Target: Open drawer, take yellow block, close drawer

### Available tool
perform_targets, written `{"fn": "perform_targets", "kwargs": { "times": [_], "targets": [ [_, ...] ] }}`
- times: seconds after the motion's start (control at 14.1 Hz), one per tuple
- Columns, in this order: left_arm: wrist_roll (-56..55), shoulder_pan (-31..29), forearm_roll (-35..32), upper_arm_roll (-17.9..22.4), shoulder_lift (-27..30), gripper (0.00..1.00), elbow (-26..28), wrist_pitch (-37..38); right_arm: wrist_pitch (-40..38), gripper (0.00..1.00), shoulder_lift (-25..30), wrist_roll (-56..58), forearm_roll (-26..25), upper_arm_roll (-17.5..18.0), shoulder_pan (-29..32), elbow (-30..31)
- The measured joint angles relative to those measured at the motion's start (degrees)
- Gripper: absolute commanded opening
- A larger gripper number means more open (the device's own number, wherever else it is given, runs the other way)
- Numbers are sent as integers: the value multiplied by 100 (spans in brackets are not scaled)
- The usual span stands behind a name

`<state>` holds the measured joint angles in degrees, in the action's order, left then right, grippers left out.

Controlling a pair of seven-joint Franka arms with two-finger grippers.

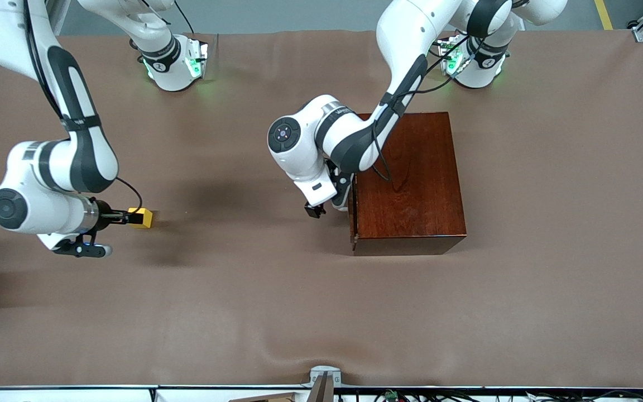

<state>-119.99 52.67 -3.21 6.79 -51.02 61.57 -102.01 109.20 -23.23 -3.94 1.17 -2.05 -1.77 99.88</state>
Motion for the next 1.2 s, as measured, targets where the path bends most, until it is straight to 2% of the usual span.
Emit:
{"fn": "perform_targets", "kwargs": {
  "times": [0.57, 0.71, 0.99, 1.2],
  "targets": [
    [-34, -6, -5, 39, 12, 100, -24, 65, -1652, 100, 45, -1, 7, 1, -140, -1731],
    [-26, 6, -5, -32, 176, 100, -139, -17, -2012, 100, 47, -1, 7, -3, -137, -2108],
    [600, -129, -21, -7, 1258, 100, -257, 68, -2623, 100, 62, 0, 12, -8, -130, -2852],
    [1660, -652, -24, -1, 2107, 100, -227, 585, -2941, 100, 82, -1, 18, -44, -72, -3269]
  ]
}}
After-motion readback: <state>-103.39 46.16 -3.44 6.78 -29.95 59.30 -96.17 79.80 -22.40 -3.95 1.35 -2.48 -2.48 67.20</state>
